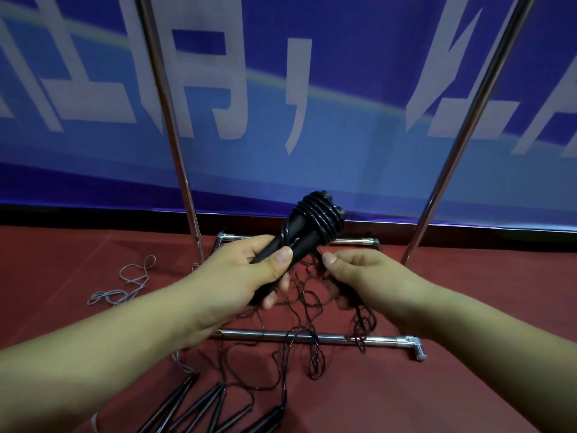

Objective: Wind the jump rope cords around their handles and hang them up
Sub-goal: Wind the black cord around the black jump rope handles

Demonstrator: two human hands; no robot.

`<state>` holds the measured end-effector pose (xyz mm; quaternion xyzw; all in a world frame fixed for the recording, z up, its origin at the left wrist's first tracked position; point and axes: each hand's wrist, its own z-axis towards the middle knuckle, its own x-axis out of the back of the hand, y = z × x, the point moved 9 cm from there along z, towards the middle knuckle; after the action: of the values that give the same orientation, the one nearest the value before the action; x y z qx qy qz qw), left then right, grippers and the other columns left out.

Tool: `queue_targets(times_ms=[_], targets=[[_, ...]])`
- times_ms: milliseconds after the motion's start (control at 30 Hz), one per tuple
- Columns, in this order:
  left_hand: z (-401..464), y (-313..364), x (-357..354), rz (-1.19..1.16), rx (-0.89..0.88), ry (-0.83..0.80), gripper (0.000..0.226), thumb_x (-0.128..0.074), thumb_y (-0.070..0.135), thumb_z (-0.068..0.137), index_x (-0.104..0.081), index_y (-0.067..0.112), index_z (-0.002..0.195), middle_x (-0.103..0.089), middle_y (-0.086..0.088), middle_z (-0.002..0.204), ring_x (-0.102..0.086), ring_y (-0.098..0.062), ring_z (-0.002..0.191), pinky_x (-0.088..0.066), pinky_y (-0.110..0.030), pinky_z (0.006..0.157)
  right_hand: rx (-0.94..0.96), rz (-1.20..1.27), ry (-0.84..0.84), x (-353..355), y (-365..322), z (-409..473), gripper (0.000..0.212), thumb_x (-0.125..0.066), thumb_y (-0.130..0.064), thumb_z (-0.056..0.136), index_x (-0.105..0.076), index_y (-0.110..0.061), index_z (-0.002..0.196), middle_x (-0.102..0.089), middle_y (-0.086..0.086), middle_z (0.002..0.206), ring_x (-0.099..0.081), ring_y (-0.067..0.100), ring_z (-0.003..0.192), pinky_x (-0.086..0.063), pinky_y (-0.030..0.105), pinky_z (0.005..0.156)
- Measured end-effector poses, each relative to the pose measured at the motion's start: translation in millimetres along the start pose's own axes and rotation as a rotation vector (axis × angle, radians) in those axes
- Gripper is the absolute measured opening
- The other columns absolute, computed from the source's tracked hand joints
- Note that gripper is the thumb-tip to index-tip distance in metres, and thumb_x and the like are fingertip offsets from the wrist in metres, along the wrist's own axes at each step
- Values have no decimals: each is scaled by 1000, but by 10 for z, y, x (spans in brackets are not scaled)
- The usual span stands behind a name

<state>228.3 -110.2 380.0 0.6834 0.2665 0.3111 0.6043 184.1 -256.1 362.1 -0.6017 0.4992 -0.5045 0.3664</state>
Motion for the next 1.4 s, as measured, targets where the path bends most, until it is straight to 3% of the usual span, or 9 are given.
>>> queue_targets(times_ms=[100,200,367,567,700,867,1000,1233,1400], targets=[[21,-32,94,91,1,90,21,-55,28,101,-67,12,106,-63,-1,70,-52,-14,55,-42,-30,64,-48,-172,-24,-34,44,-18,29,-52,-30,103,-68,-23,80,-56,-3,64,-49,10,54,-42,20,55],[48,-99,160,157,16,153,16,-56,28,101,-68,17,99,-64,0,69,-52,-14,54,-42,-33,64,-69,-271,-63,-89,35,-32,26,-54,-32,101,-67,-10,98,-64,-4,68,-47,10,54,-40,20,52],[109,-256,255,274,80,196,19,-59,28,100,-64,16,87,-63,0,65,-49,-12,47,-41,-28,56,-80,-399,-54,-83,63,-13,29,-57,-38,97,-70,-16,83,-62,1,69,-45,17,60,-39,31,58],[178,-261,232,527,34,176,13,-60,32,99,-64,23,91,-67,0,68,-48,2,40,-37,-23,53,-91,-485,-72,-95,93,-37,16,-62,-31,95,-71,-18,94,-68,-1,77,-53,12,64,-46,31,64],[194,-283,244,615,38,187,15,-61,34,98,-62,27,85,-65,3,66,-47,1,40,-39,-24,54,-2,-817,7,-19,-51,-47,11,-63,-32,94,-71,-24,98,-64,-7,80,-59,11,74,-43,21,62],[199,-320,278,690,66,192,15,-60,40,97,-62,31,86,-69,-3,72,-59,-13,56,-50,-36,59,50,-906,41,-15,-98,-37,19,-60,-34,94,-73,-20,97,-70,1,90,-62,20,86,-50,31,76],[185,-331,285,749,76,191,15,-60,45,96,-61,35,85,-68,-1,73,-65,-22,65,-56,-45,68,64,-940,59,10,-89,-7,26,-59,-36,94,-72,-15,89,-69,5,81,-63,23,78,-52,35,70],[196,-389,282,863,161,141,26,-59,47,96,-58,27,79,-61,0,67,-58,-20,61,-52,-39,65,234,-976,86,-49,-231,-94,26,-60,-42,93,-70,-20,85,-63,-2,69,-58,16,65,-50,36,63],[175,-413,169,860,195,15,20,-61,44,96,-66,25,92,-65,-2,71,-56,-13,57,-48,-33,61,412,-1019,133,-124,-382,-170,25,-53,-39,98,-70,-21,96,-51,-7,82,-53,17,79,-46,38,70]])
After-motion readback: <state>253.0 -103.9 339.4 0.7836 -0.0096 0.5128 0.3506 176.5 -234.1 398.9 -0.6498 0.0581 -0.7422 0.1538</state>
